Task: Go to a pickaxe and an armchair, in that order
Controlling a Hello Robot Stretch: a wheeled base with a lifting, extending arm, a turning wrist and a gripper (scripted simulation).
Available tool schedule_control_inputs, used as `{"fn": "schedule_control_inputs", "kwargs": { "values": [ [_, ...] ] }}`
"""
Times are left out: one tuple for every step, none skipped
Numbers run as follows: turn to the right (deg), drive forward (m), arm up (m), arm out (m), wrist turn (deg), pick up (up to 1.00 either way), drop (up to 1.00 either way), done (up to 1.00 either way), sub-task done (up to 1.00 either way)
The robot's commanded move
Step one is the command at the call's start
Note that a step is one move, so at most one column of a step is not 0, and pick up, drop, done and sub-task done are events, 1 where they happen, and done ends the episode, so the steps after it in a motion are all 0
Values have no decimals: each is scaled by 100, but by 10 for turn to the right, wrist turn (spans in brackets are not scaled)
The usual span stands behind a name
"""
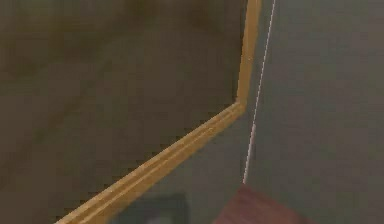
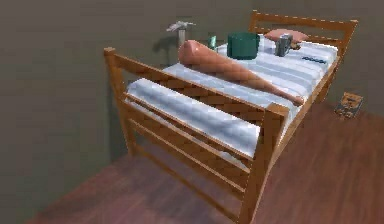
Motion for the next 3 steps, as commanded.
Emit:
{"fn": "schedule_control_inputs", "kwargs": {
  "values": [
    [450, 0, 0, 0, 0, 0, 0, 0, 0],
    [60, 0, 0, 0, 0, 0, 0, 0, 0],
    [30, 0, 0, 0, 0, 0, 0, 0, 0]
  ]
}}
